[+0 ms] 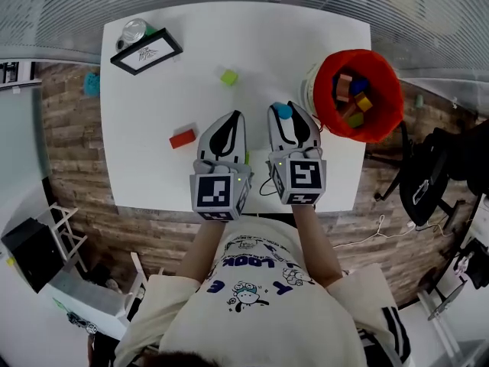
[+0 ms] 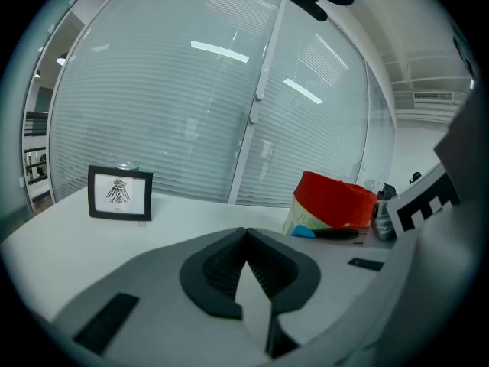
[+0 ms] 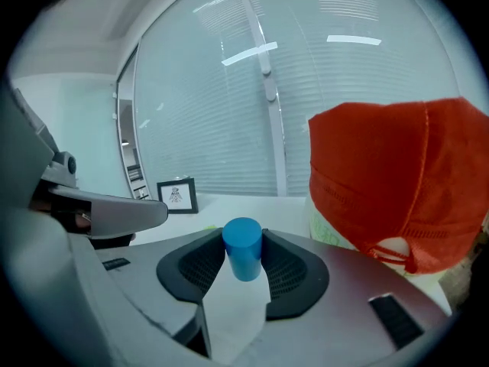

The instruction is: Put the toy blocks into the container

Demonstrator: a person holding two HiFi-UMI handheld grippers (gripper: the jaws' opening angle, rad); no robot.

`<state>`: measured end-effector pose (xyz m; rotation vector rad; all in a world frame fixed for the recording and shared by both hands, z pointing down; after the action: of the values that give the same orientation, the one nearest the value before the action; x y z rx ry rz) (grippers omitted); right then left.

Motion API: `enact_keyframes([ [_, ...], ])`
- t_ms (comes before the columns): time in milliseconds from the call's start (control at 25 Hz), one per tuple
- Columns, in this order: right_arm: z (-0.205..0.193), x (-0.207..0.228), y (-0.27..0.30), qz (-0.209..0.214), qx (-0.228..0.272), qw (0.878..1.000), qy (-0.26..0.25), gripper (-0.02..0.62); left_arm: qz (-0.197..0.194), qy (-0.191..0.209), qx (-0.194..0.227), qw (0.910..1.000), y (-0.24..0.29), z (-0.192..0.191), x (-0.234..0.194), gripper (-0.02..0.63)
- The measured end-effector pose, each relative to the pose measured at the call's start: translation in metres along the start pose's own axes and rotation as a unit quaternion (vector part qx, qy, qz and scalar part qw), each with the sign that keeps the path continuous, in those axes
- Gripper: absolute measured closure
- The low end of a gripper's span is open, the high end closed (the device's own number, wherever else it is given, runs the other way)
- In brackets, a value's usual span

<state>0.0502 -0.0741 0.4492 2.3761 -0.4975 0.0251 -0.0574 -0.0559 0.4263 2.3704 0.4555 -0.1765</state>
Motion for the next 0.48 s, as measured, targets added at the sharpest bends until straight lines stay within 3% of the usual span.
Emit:
enact_keyframes([
  [480, 0.036, -0.003, -0.041, 0.005, 0.061, 0.998, -0.003, 0.436, -0.008, 0.024, 0.039, 0.9989, -0.016, 0.024, 0.022, 0.574],
])
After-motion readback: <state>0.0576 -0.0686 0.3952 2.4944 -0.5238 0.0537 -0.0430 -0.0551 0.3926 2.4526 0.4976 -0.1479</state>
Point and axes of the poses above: the fingertips, and each gripper's own axes: y forward along the fingers, x to its right, z out of its top, the point moved 3 cm from there along -y, backward along the fingers, and after that the axes turned 14 degrees about -x, right-handed, at the moved point
